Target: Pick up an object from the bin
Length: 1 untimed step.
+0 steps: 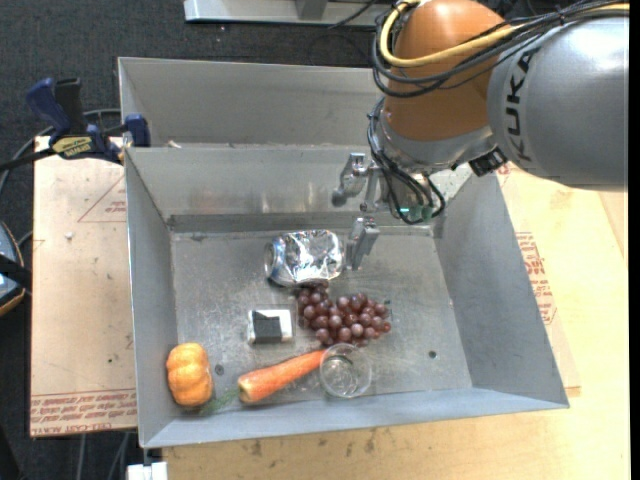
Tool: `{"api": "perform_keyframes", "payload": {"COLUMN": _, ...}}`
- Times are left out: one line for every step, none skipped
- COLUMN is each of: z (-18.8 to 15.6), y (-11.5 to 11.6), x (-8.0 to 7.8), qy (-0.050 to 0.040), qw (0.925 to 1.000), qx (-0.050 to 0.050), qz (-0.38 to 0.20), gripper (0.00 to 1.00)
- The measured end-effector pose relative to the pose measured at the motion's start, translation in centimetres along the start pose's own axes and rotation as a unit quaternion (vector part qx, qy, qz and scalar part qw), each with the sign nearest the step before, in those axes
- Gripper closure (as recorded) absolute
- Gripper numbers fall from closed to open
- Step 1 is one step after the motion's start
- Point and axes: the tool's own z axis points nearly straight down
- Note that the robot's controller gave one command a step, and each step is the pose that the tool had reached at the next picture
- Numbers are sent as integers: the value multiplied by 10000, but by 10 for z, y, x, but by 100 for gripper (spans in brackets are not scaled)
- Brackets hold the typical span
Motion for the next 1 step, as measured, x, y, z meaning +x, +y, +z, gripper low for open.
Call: {"api": "perform_keyframes", "payload": {"z": -4, "y": 0, "x": -1, "qy": -39, "qw": 10000, "qx": -2, "qz": 6, "gripper": 0}}
